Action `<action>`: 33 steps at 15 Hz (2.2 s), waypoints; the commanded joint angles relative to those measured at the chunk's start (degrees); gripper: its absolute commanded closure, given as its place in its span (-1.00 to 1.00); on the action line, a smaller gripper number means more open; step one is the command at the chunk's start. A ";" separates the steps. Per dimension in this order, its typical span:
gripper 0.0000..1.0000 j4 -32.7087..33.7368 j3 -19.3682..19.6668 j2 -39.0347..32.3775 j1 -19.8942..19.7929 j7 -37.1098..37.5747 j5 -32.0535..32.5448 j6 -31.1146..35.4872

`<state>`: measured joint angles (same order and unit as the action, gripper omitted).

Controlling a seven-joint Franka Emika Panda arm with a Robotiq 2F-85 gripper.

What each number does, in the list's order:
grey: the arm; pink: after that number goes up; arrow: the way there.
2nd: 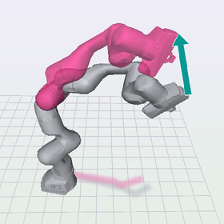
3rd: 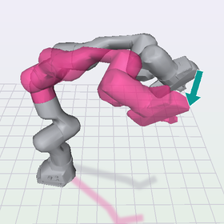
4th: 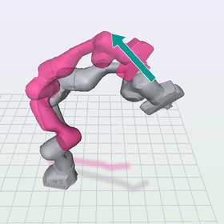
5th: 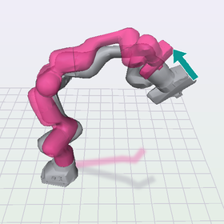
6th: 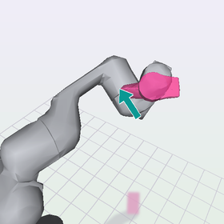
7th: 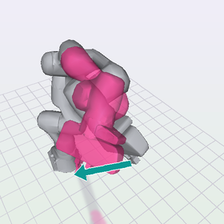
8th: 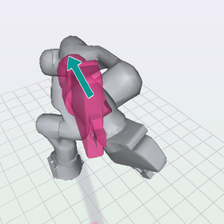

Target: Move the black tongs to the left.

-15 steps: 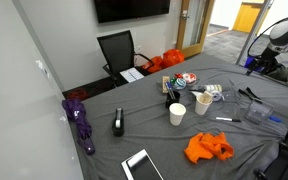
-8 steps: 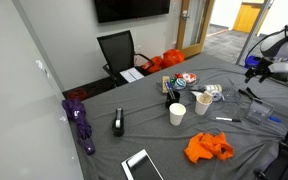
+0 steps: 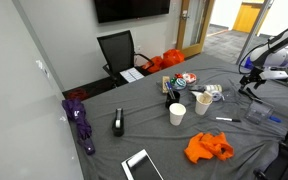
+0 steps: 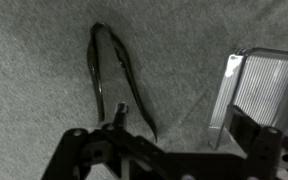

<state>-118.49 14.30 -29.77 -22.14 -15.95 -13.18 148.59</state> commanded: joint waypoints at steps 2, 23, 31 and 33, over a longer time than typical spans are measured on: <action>-1.00 5.24 -1.27 -5.18 -3.05 -0.01 3.55 -0.28; 0.22 7.23 -5.40 -10.49 -7.83 -3.00 4.89 2.02; 1.00 6.62 -5.44 -9.01 -8.40 -4.10 5.12 2.00; 0.96 5.96 -5.63 -7.72 -8.90 -4.92 4.98 1.65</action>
<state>-111.66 10.10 -39.37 -28.72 -18.29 -8.70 150.03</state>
